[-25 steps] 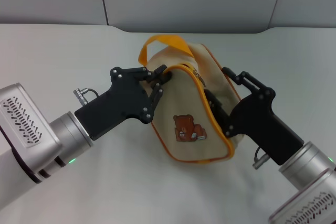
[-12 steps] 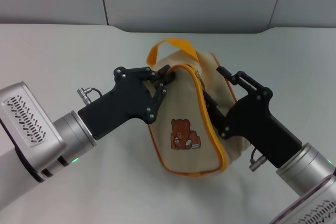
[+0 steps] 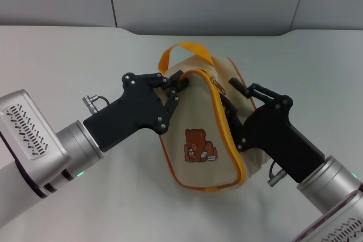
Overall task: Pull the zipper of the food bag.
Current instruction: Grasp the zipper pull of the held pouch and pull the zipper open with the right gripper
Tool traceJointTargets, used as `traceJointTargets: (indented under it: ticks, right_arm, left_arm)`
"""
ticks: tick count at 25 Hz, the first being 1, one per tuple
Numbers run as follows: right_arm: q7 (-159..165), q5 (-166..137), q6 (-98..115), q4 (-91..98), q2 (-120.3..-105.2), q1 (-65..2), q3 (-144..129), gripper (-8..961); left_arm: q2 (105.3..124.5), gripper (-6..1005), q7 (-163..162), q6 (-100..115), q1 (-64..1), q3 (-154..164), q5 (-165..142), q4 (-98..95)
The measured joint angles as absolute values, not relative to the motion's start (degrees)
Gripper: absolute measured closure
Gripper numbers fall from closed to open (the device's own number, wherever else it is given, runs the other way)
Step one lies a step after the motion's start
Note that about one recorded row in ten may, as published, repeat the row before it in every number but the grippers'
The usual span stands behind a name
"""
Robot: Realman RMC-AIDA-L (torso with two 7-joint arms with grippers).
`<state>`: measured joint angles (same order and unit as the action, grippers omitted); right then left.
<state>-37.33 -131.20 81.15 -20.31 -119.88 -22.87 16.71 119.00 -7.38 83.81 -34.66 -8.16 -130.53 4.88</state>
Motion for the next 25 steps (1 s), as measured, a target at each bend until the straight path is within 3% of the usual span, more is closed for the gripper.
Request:
traceJointTargets:
  ticks: [4, 11, 25]
  right_arm:
    - [-38.31, -131.23, 81.14, -20.31, -119.88, -22.68, 16.62, 693]
    - [-38.86, -131.28, 81.42, -20.67, -119.88, -22.25, 16.61, 903]
    - [-38.92, -131.84, 83.16, -20.75, -119.88, -18.83, 16.32, 957]
  left_arm:
    - [119.00, 938, -7.38, 83.83, -34.63, -8.22, -130.53, 4.92]
    - [119.00, 935, -7.38, 83.93, -34.66, -8.11, -130.53, 4.92]
    - [118.97, 930, -7.38, 83.94, -34.73, -8.49, -130.49, 4.91]
